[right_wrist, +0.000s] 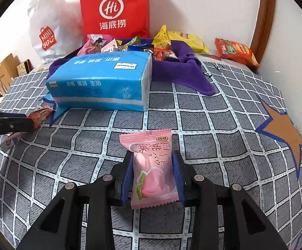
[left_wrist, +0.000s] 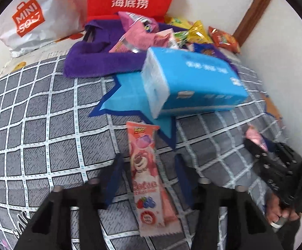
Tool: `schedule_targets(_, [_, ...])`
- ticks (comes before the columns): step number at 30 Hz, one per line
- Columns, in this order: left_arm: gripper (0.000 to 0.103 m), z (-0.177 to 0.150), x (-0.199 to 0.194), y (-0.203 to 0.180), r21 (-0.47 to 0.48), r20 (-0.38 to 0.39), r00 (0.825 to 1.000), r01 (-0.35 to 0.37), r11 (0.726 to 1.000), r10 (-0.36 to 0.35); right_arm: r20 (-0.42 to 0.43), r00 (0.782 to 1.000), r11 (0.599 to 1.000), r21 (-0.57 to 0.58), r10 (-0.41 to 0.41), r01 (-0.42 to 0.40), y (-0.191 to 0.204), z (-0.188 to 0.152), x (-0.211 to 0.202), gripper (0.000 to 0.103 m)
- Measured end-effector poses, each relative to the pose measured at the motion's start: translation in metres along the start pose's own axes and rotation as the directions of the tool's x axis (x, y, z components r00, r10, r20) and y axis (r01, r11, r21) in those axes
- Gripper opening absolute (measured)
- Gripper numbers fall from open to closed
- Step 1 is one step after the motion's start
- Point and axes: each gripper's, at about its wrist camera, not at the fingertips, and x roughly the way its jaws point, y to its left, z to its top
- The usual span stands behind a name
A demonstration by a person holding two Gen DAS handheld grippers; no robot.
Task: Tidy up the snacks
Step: 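Grasp the pink Lotso ice-pop packet with the left tool while the right holds the candy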
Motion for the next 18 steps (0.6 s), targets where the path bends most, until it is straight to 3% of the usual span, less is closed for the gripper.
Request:
schedule_targets(3, [0.022,-0.005,0.003,0.0,0.035,0.041,0.999,-0.029,0.999,0.027,-0.005,1.0,1.0,0.009,0.025,-0.025,0.001,0.002,0.003,0.037])
schedule_targets(7, [0.021,-0.014,0.002,-0.002,0.075,0.104,0.994,-0.042,0.996,0.034,-0.004,0.997,0.995,0.059,0.08,-0.08,-0.008,0.0,0.004,0.04])
schedule_targets(13, [0.024,-0.025,0.001,-0.012,0.116,0.18,0.98,-0.107,0.987,0.085,-0.01,0.999,0.998,0.031,0.053,-0.053,-0.001,0.001,0.005,0.041])
schedule_targets(18, [0.024,-0.025,0.0,-0.006,0.101,0.176,0.984,-0.06,0.993,0.041,-0.017,0.996,0.996,0.041,0.085,-0.085,-0.004,0.002,0.006,0.045])
